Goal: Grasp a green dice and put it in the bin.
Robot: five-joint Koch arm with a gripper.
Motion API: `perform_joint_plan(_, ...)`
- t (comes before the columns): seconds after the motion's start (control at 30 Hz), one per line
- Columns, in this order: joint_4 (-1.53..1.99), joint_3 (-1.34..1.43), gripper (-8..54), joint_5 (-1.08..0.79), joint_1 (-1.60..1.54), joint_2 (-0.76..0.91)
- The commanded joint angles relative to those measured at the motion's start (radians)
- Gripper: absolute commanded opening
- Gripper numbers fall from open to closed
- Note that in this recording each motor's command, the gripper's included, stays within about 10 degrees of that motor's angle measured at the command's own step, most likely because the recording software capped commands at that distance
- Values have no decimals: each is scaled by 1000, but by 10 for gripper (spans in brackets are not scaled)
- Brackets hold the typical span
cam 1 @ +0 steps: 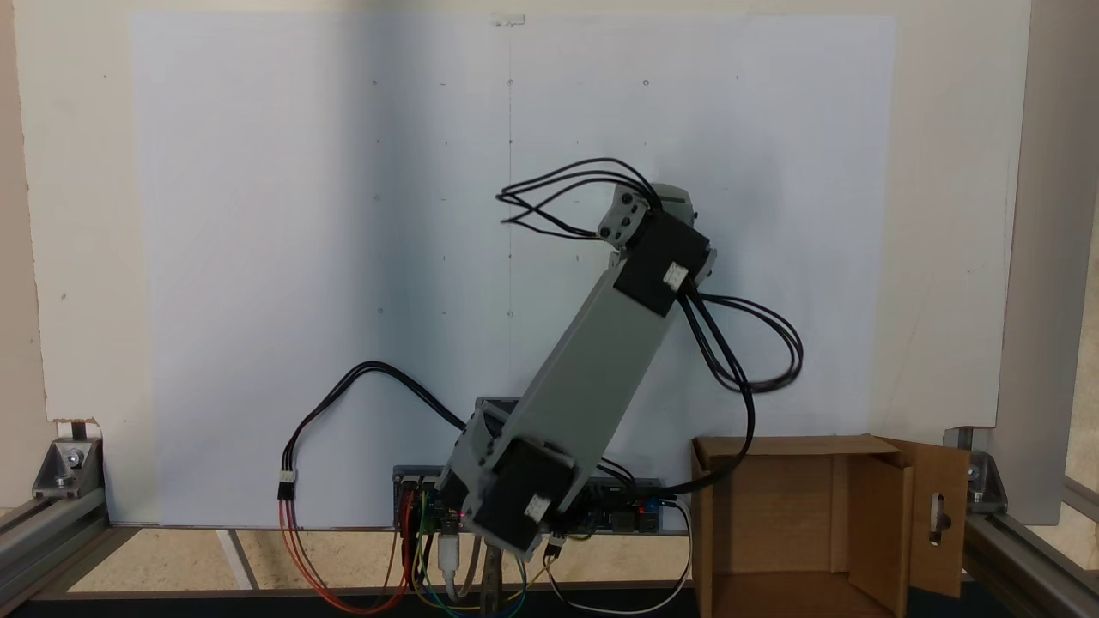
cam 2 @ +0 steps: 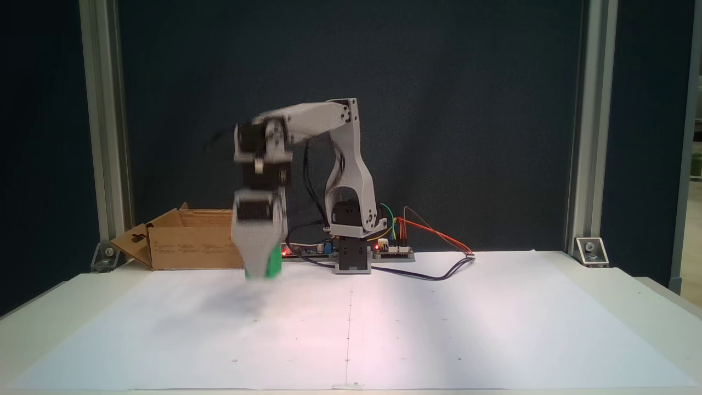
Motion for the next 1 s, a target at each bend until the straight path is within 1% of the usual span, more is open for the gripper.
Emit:
perform_joint_plan(0.0, 164, -164, 120, 104, 20, 94)
perform_joint_plan(0.1, 320, -331, 121, 123, 103, 115)
perform_joint_plan(0.23, 325, -431, 120, 123, 284, 126)
perform_joint_plan(0.67, 285, -448, 120, 118, 988, 121)
perform_joint_plan(0.83, 242, -448, 121, 118, 1163, 44)
perform_joint_plan(0.97, 202, -448, 120, 112, 1210, -44)
